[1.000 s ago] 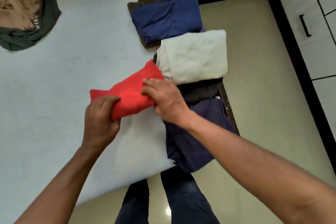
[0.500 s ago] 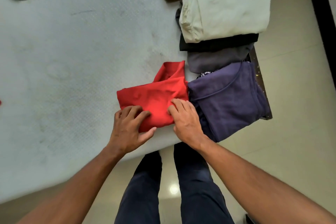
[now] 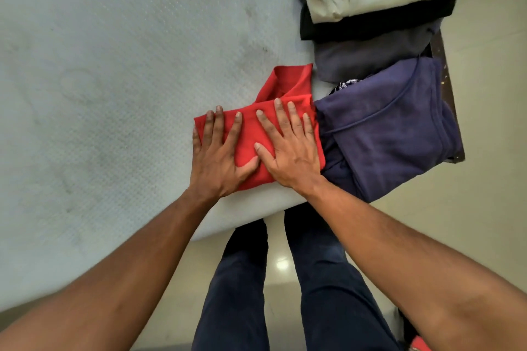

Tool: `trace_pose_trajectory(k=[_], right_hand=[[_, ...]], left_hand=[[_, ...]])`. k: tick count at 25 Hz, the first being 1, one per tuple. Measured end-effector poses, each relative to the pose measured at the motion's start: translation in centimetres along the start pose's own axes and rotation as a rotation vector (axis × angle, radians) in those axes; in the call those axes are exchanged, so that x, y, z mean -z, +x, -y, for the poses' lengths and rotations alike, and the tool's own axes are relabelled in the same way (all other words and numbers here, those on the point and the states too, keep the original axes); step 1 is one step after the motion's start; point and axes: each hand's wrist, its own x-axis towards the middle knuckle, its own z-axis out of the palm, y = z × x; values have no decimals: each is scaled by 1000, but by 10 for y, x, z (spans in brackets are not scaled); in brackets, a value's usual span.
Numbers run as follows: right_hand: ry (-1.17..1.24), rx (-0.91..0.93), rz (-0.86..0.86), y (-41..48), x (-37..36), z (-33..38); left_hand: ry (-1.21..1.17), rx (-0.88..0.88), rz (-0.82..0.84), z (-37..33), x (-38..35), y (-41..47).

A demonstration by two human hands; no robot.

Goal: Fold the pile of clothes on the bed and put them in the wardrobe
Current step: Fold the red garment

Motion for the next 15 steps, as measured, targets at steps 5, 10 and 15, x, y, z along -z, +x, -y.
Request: trace_pose_trajectory(k=[5,10,15], right_hand=[[106,-55,170,10,29,6],[616,-371,201,48,80,23],[1035,-613,350,108,103,60]], left_hand=[[-141,101,185,-10,32,6],[-554,352,41,0,91,11],[-516,696,-105,72,116,-1]])
